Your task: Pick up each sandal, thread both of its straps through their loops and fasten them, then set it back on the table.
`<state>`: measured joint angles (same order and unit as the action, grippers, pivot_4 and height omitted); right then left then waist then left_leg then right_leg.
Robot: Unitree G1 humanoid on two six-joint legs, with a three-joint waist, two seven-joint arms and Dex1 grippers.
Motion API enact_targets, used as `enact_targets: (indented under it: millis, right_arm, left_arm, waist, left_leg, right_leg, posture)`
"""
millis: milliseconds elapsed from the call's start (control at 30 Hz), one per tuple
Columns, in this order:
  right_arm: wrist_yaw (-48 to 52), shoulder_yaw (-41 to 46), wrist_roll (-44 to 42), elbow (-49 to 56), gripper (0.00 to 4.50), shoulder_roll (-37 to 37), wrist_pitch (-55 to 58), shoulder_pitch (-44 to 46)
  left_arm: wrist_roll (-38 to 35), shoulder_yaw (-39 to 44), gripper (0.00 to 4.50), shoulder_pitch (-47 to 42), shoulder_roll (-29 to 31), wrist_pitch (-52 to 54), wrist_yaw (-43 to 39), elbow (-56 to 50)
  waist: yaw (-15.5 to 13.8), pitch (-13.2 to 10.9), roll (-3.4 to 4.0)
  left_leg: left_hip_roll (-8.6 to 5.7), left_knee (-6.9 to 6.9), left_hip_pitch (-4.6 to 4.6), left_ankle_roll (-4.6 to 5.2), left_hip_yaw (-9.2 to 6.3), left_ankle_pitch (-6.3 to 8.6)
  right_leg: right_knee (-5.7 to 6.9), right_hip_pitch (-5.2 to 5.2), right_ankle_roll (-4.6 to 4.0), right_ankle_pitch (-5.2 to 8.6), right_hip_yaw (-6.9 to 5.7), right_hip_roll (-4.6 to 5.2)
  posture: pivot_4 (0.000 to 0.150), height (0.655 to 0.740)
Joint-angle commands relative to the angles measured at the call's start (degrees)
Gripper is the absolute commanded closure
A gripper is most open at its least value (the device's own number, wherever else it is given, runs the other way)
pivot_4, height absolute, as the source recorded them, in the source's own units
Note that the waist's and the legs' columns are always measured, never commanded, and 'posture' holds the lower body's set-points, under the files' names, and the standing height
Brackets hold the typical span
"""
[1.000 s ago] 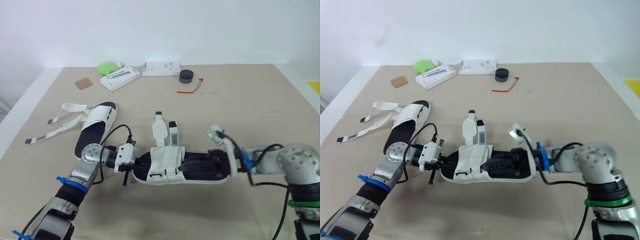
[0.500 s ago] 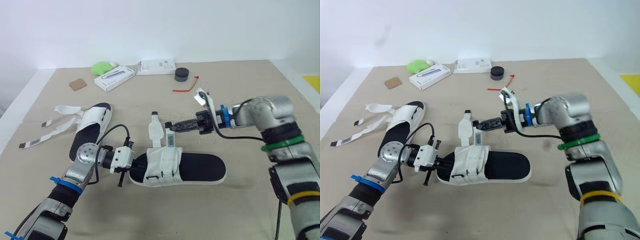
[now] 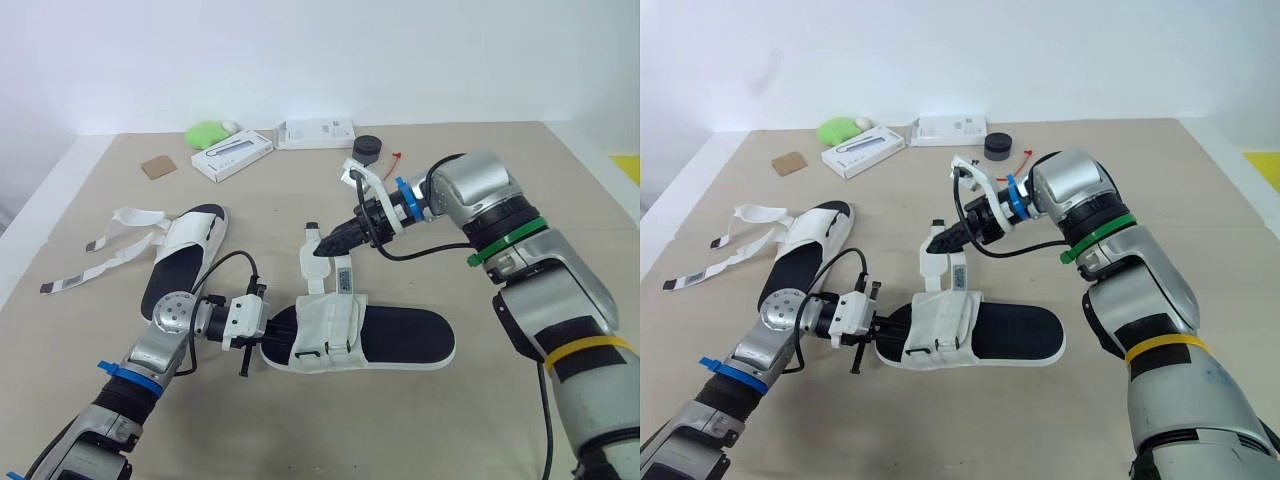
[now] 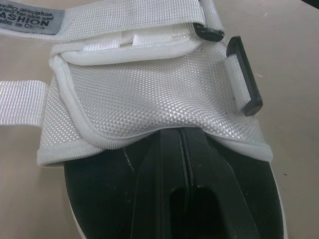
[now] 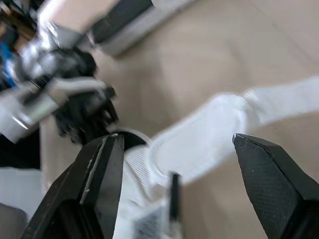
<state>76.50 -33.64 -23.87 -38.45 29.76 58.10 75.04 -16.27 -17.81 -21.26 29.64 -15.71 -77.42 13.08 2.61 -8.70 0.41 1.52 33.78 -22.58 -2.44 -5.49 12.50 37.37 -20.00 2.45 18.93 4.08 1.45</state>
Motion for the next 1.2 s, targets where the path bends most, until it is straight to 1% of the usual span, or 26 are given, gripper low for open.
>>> enact_targets:
  millis: [33,200,267,333,533,633,700,800,933,1033,1200]
  right_arm:
    - [2.48,0.16,3.39,5.77,0.72,2.81,-3.83,-4.91]
    - [0.47,0.98,6.71,16.60,0.72,5.92,-7.45,-14.86]
    - [-1.10,1.17,8.48,18.20,0.72,6.18,-9.23,-17.87]
    - [-2.12,2.07,9.63,18.26,0.72,5.87,-9.79,-18.98]
    - [-1.06,6.61,8.08,16.02,0.72,4.65,-6.43,-15.57]
    - [0.28,12.23,3.93,8.75,0.72,2.20,-0.25,-8.25]
    - [2.32,14.40,1.83,5.87,0.72,1.27,2.99,-4.61]
    - [3.54,14.43,1.47,4.79,0.72,0.55,4.96,-2.74]
    - [4.71,12.84,2.09,6.31,0.72,0.06,5.56,-3.00]
    - [4.78,10.74,3.44,6.57,0.72,-0.31,5.08,-3.66]
    - [4.11,9.32,5.75,3.63,0.72,-1.63,2.90,-3.57]
  left_arm:
    - [7.71,-6.98,4.50,5.78,1.16,4.69,-1.12,5.30]
    - [7.56,-6.99,4.50,6.06,1.39,5.02,-0.92,4.76]
    - [7.53,-7.04,4.50,6.03,1.41,5.17,-1.04,4.61]
    - [7.45,-7.09,4.50,5.96,1.42,5.31,-1.19,4.47]
    - [7.40,-7.24,4.50,5.30,1.29,5.35,-1.77,4.86]
    - [7.41,-7.32,4.50,5.07,1.10,5.21,-1.93,5.26]
    - [7.48,-7.46,4.50,5.13,0.97,5.10,-1.89,5.37]
    - [7.55,-7.58,4.50,5.25,0.87,4.91,-1.85,5.55]
    - [7.58,-7.57,4.50,5.39,0.73,4.78,-1.73,5.81]
    - [7.61,-7.52,4.50,5.46,0.66,4.74,-1.56,5.96]
    - [7.63,-7.44,4.50,5.63,0.62,4.70,-1.25,6.08]
  waist:
    - [-0.12,0.00,-0.01]
    - [-0.05,0.06,0.18]
    - [-0.04,0.10,0.15]
    - [-0.01,0.16,0.10]
    - [0.00,0.19,0.08]
    - [0.01,0.12,0.11]
    - [0.02,-0.02,0.31]
    - [0.02,0.04,0.21]
    - [0.02,0.09,0.13]
    - [0.03,0.09,0.14]
    - [0.04,0.09,0.16]
  left_leg:
    - [0.00,0.02,-0.01,-0.01,-0.01,0.00]
    - [0.00,0.18,-0.07,-0.04,0.01,0.06]
    - [0.00,0.19,0.00,-0.01,0.00,0.08]
    - [0.00,0.19,0.07,0.00,-0.01,0.10]
    - [0.00,0.22,0.11,-0.01,0.00,0.10]
    - [0.00,0.26,0.10,0.00,0.00,0.10]
    - [-0.05,0.31,0.06,-0.03,0.05,0.08]
    - [-0.04,0.34,0.06,-0.02,0.01,0.09]
    - [-0.01,0.36,0.07,0.07,0.03,0.14]
    - [-0.01,0.42,0.07,0.08,0.03,0.15]
    - [-0.01,0.57,0.07,0.18,0.04,0.20]
  right_leg:
    - [0.00,0.02,0.00,0.00,-0.01,0.00]
    - [0.00,0.03,0.00,0.00,-0.01,0.01]
    - [0.00,0.11,0.01,0.01,-0.03,0.00]
    - [0.00,0.17,0.02,0.01,-0.04,-0.01]
    - [0.00,0.23,0.02,0.01,-0.03,-0.01]
    - [0.01,0.22,0.01,0.01,-0.03,-0.01]
    - [0.10,0.15,0.03,-0.03,0.05,0.02]
    - [0.19,0.13,0.01,-0.02,0.01,0.02]
    - [0.22,0.13,-0.03,0.00,0.00,0.00]
    - [0.26,0.14,-0.03,0.01,0.00,0.00]
    - [0.43,0.12,-0.02,0.01,0.01,-0.01]
  posture:
    - [0.150,0.7400]
    - [0.150,0.7400]
    - [0.150,0.7400]
    - [0.150,0.7400]
    - [0.150,0.7400]
    - [0.150,0.7400]
    - [0.150,0.7400]
    - [0.150,0.7400]
    - [0.150,0.7400]
    - [0.150,0.7400]
    - [0.150,0.7400]
